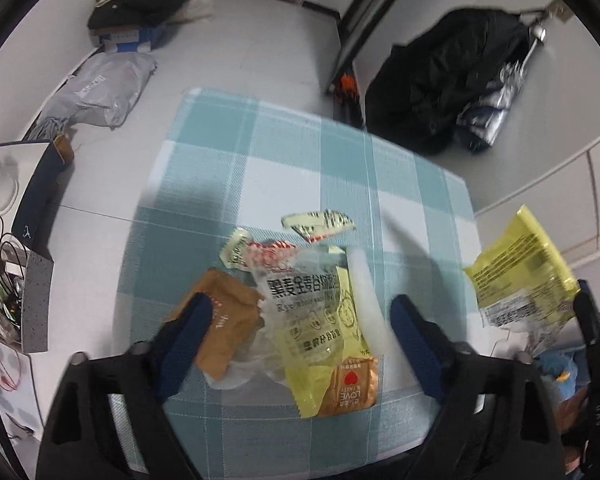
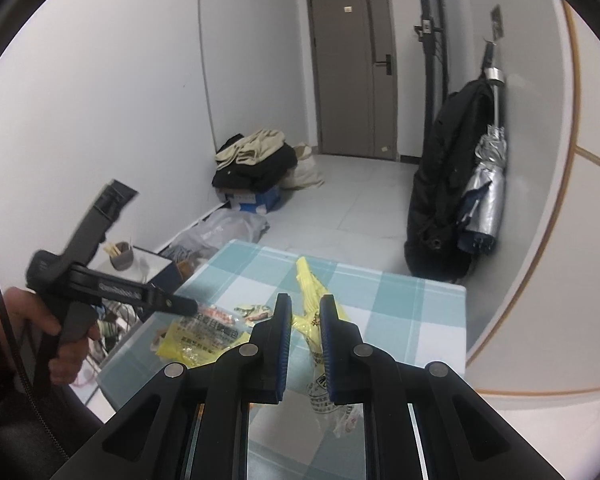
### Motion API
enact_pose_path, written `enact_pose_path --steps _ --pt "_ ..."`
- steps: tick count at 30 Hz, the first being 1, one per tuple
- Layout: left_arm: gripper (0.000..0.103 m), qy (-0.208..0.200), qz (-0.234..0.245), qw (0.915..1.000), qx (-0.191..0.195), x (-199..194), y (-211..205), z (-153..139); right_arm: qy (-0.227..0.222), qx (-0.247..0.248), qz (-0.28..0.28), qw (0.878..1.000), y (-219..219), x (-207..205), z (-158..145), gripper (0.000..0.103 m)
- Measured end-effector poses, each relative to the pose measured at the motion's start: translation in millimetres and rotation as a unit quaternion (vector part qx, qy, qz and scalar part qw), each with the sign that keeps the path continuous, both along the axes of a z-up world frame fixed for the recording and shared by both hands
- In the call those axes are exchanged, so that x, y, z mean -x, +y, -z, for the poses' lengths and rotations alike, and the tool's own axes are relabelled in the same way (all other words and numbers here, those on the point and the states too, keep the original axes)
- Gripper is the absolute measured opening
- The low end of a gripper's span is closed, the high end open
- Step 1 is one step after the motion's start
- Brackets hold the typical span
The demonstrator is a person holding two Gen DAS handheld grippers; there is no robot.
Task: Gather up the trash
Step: 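Grasp the clear wrapper with the left gripper while the right gripper lifts the yellow bag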
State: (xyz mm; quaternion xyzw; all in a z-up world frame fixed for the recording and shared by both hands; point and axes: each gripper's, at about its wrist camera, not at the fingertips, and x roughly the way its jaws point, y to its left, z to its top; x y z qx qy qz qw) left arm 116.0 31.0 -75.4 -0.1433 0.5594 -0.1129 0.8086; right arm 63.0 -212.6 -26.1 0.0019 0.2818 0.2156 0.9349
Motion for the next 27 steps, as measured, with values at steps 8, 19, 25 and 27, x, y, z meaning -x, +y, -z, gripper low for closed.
enact_pose_path --steps 8,19,25,27 --pt "0.022 0.030 0.011 0.9989 -0.035 -5 -13 5 0.000 -0.020 -0.002 1.000 -14 6 -2 0.013" --pt "0.001 0.002 0.000 0.9995 -0.032 -6 -25 -20 -0.002 -0.039 0.003 0.999 -26 13 -6 0.013" --pt "0.001 -0.030 0.008 0.9983 -0.049 -3 -33 -45 0.010 -0.063 0.005 0.998 -31 10 -9 0.013" --pt "0.001 -0.042 0.009 0.9976 -0.055 -1 -37 -54 0.012 -0.070 0.006 0.997 -32 11 -10 0.013"
